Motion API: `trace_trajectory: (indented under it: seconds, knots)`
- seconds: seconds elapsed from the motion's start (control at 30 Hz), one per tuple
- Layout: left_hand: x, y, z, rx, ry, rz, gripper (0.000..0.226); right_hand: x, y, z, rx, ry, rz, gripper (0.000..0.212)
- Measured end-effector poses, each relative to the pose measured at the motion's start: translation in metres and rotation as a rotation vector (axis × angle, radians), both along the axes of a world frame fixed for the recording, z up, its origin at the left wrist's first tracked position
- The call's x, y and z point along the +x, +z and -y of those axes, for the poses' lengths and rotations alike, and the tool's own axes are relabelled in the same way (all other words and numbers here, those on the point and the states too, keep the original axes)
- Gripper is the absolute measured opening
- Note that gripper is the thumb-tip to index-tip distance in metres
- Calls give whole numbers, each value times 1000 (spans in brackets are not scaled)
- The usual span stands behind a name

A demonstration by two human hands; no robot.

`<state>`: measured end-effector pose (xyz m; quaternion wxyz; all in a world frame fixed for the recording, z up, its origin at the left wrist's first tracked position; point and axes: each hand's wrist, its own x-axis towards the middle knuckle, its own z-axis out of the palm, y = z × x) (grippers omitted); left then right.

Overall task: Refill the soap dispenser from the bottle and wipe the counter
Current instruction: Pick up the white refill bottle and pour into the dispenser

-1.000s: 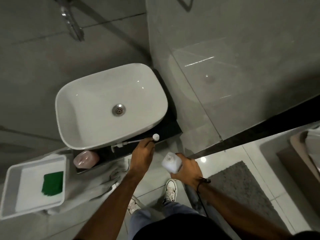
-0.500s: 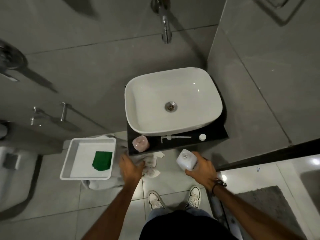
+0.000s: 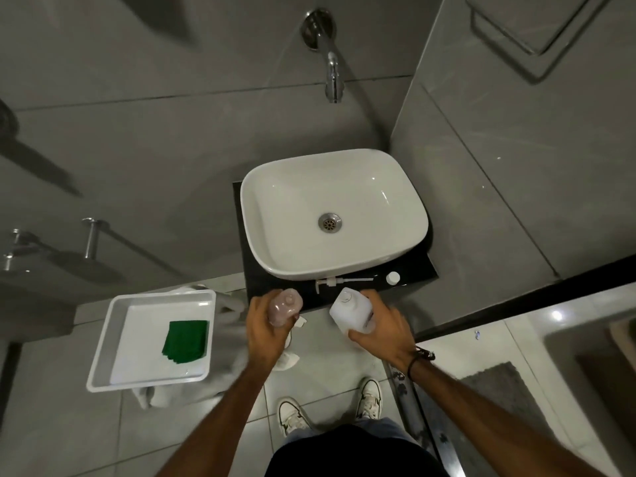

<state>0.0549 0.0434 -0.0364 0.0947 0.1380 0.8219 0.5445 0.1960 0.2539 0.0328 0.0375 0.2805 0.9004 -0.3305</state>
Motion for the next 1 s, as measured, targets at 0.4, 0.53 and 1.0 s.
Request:
trace_trajectory:
  seconds: [0.4,0.53,1.0]
  knots:
    - [23,38,9,204,-10,25,63,-44,44,16,506,278,-169,77]
    - [22,38,13,188,9,-3,60,-51,52,20,555,333,-174,74]
    - [27,38,16,154,36,-1,65,-52,68,27,724,454,-161,72]
